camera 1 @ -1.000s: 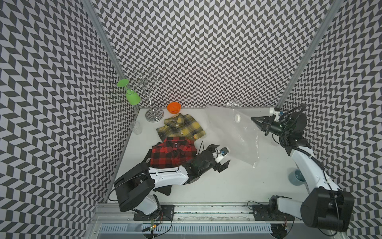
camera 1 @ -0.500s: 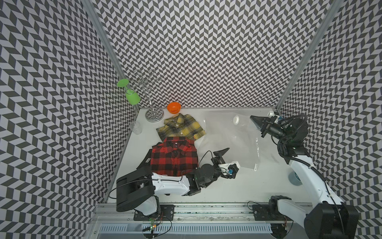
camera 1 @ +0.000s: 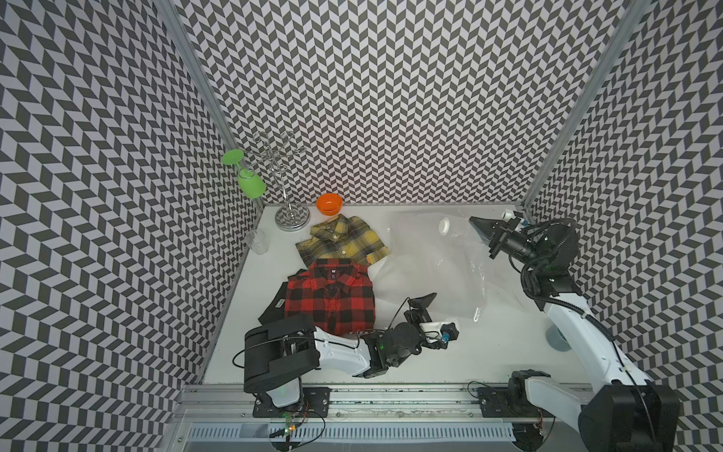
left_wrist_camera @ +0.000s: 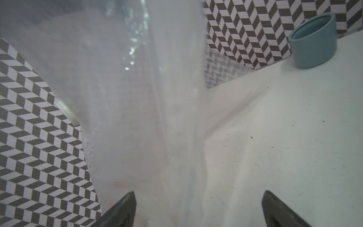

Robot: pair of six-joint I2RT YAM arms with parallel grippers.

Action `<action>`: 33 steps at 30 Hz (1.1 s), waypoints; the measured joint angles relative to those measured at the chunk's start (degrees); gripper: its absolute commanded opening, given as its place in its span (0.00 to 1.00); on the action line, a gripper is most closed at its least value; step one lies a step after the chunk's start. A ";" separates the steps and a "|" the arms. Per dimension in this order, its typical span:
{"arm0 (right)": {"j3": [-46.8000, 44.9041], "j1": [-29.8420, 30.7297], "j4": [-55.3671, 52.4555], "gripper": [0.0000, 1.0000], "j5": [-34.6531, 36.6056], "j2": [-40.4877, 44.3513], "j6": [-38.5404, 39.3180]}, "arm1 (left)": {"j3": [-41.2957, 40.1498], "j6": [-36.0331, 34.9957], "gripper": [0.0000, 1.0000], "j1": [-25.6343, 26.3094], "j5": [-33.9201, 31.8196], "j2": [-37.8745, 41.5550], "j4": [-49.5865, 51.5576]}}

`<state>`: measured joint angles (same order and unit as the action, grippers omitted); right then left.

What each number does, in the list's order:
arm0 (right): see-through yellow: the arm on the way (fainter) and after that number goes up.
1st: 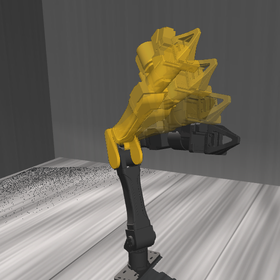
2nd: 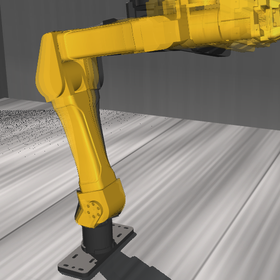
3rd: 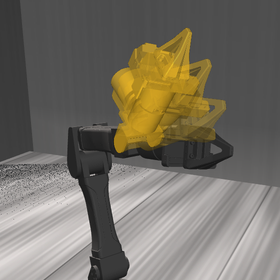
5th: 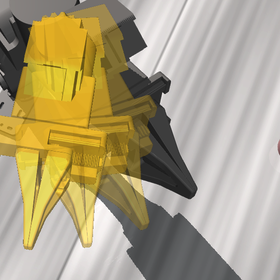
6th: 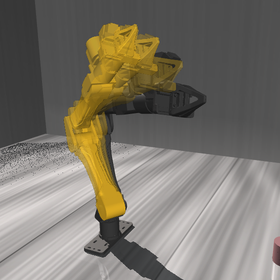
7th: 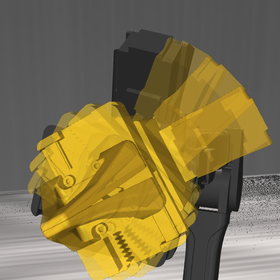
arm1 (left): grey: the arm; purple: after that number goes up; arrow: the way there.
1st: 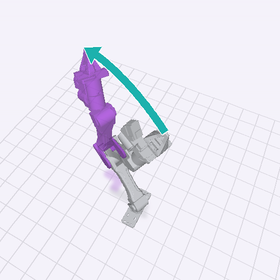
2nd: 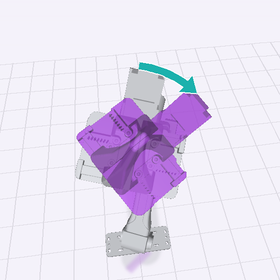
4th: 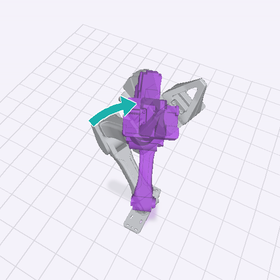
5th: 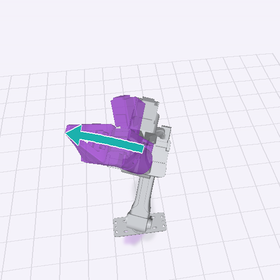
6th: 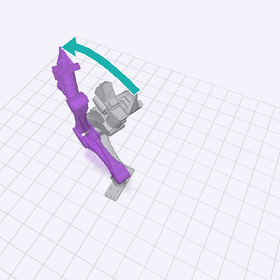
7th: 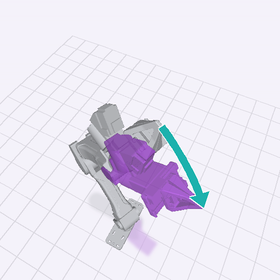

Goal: Place the folded shirt into the vacuum bag
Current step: Adjust the vacuum bag at the center of the board.

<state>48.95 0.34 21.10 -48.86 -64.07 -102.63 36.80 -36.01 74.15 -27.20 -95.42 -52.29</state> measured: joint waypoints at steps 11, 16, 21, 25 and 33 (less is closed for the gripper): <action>-0.42 0.02 0.57 0.00 0.07 0.90 -0.48 | -2.16 -15.37 0.43 -5.70 -7.91 -9.05 -30.25; -0.52 -0.13 1.49 0.01 -0.07 0.44 0.20 | -4.26 -18.58 0.03 -6.82 -8.94 -5.90 -35.41; 0.76 -2.10 0.46 0.27 -2.23 -2.34 3.58 | -4.55 -18.45 0.00 -7.43 -9.46 -0.17 -33.75; 3.45 -5.01 -4.26 0.51 -4.46 -4.37 9.79 | -2.95 -15.32 0.00 -9.01 -8.63 7.28 -21.18; 3.52 -9.62 -18.47 0.63 -6.47 -4.61 27.08 | 16.06 -2.01 0.00 -16.22 0.24 16.59 21.24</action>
<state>52.47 -9.28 2.63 -55.33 -68.69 -75.55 52.86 -38.02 57.93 -26.96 -78.83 -31.05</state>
